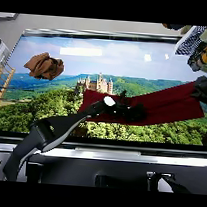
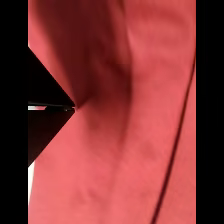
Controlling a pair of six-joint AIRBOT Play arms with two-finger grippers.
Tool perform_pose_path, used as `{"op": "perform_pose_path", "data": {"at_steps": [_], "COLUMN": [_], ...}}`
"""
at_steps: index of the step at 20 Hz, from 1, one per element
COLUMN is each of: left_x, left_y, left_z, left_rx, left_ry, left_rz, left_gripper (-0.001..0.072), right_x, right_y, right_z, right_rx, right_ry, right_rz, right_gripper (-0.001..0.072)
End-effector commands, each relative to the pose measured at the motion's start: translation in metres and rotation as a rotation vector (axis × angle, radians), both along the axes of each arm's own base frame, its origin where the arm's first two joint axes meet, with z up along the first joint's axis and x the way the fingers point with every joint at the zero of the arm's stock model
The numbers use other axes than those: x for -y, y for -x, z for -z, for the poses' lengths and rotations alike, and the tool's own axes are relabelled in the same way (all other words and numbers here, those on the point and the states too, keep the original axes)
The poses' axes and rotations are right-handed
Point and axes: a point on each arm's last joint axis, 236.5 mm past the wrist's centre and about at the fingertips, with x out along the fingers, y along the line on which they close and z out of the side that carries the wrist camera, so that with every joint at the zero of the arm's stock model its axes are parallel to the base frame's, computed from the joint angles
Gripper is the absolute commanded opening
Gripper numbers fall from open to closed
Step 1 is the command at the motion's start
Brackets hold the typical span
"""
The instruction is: Fold the clothes and pants, and hang the long-sleeved shirts on hangers.
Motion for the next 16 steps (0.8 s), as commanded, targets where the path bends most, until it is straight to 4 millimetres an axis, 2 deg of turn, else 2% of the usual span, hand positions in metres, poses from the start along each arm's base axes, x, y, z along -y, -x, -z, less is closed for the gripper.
{"op": "perform_pose_path", "data": {"at_steps": [1, 4, 6, 7, 9, 10, 12, 14, 16], "left_x": [0.024, 0.030, 0.026, 0.021, -0.003, -0.021, -0.074, -0.138, -0.208], "left_y": [0.001, 0.005, 0.003, -0.001, -0.011, -0.018, -0.038, -0.061, -0.079], "left_z": [0.001, 0.001, -0.005, -0.009, -0.020, -0.027, -0.051, -0.077, -0.107], "left_rx": [0.019, 0.005, 0.011, 0.015, 0.042, 0.072, 0.157, 0.255, 0.329], "left_ry": [0.020, 0.021, 0.028, 0.030, 0.013, -0.011, -0.082, -0.200, -0.318], "left_rz": [-0.056, -0.070, -0.056, -0.041, 0.025, 0.067, 0.146, 0.186, 0.189], "left_gripper": [0.0014, 0.0014, 0.0014, 0.0013, 0.0012, 0.0013, 0.0012, 0.0013, 0.0013], "right_x": [-0.001, -0.001, 0.000, 0.001, 0.001, -0.008, -0.044, -0.070, -0.109], "right_y": [0.002, 0.001, -0.001, -0.004, -0.011, -0.015, -0.029, -0.035, -0.039], "right_z": [-0.004, -0.005, -0.006, -0.007, -0.011, -0.014, -0.028, -0.030, -0.022], "right_rx": [0.010, 0.016, 0.026, 0.039, 0.070, 0.092, 0.161, 0.170, 0.136], "right_ry": [0.004, 0.004, 0.008, 0.013, 0.009, -0.028, -0.166, -0.205, -0.238], "right_rz": [0.002, 0.003, 0.004, 0.001, 0.004, -0.008, -0.067, -0.104, -0.158], "right_gripper": [0.0031, 0.0031, 0.0031, 0.0031, 0.0031, 0.0031, 0.0031, 0.0030, 0.0031]}}
